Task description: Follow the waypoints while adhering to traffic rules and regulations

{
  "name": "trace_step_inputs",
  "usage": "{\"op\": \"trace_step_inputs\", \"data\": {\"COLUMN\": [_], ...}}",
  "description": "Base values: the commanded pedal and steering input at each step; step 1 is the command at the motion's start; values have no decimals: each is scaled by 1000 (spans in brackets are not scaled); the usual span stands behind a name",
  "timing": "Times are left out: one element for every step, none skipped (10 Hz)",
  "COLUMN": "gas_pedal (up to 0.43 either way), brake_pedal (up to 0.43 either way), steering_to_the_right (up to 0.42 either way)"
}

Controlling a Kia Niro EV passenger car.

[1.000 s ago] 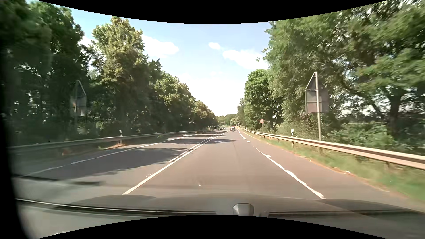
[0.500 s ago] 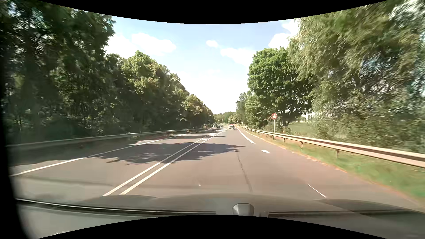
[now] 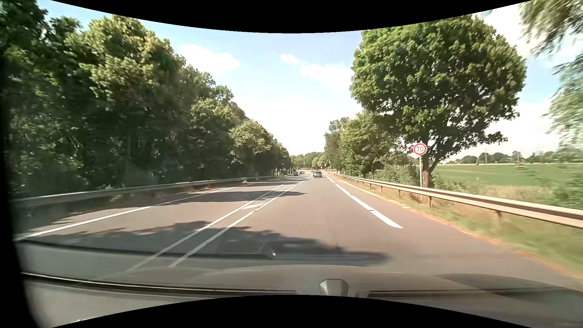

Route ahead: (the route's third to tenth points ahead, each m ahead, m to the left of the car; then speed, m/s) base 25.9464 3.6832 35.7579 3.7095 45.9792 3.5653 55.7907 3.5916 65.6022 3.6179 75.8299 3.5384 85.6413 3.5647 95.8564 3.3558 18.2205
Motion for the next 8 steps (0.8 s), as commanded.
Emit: {"op": "trace_step_inputs", "data": {"gas_pedal": [0,0,0,0,0,0,0,0], "brake_pedal": [213,213,226,232,238,250,256,256], "steering_to_the_right": [7,8,9,10,11,11,11,11]}}
